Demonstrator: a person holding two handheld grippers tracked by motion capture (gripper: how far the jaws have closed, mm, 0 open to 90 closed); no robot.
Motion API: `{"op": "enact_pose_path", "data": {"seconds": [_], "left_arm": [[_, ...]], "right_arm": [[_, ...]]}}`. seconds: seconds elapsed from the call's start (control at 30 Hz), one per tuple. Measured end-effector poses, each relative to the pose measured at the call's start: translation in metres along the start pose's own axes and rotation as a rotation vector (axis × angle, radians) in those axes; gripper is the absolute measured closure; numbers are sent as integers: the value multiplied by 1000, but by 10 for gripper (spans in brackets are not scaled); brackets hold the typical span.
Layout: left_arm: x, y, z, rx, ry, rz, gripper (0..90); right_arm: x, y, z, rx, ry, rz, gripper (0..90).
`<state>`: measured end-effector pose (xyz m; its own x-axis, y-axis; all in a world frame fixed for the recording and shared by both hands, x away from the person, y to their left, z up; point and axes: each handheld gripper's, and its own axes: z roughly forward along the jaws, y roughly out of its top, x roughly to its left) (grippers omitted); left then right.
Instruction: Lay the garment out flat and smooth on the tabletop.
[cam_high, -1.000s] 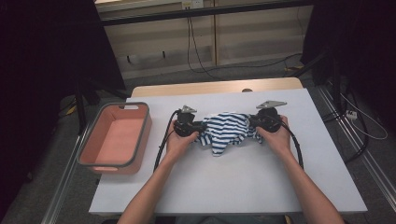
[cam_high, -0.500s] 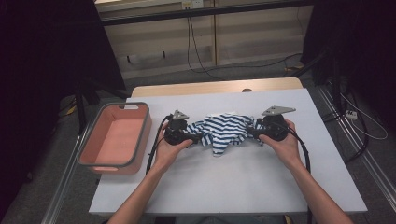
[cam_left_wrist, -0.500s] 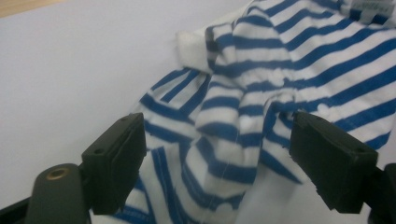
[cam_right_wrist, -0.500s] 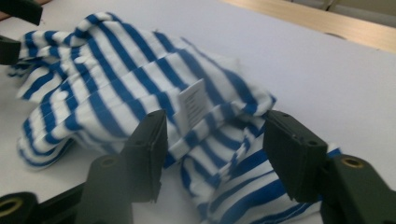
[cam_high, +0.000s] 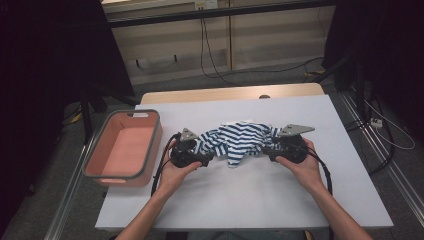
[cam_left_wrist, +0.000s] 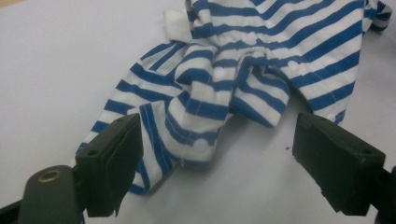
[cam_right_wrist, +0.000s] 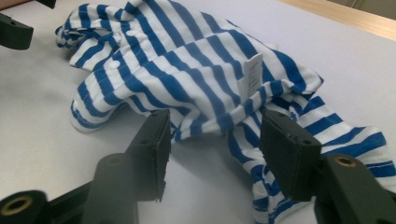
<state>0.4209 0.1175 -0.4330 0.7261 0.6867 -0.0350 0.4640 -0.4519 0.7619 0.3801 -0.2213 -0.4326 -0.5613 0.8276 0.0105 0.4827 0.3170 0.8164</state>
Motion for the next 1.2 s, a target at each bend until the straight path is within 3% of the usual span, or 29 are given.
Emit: {"op": "enact_pose_path", "data": {"seconds": [0.13, 0.4, 0.63, 0.83, 1.03, 1.2], "left_arm": [[2, -1, -2, -8, 7, -14, 171], [0, -3, -1, 2, 17, 17, 187], [-4, -4, 1, 10, 14, 33, 213], [-8, -4, 2, 8, -1, 61, 352], [-6, -5, 6, 19, -3, 67, 431], [-2, -6, 11, 30, 2, 54, 456]], "right_arm": [[4, -2, -2, -11, 21, -11, 543], [17, -9, 2, 31, 73, -50, 659], [24, -11, 13, 78, 96, -90, 675], [26, -9, 25, 88, 103, -100, 683], [27, -8, 42, 126, 63, -112, 651], [26, -6, 48, 115, 51, -104, 631]]}}
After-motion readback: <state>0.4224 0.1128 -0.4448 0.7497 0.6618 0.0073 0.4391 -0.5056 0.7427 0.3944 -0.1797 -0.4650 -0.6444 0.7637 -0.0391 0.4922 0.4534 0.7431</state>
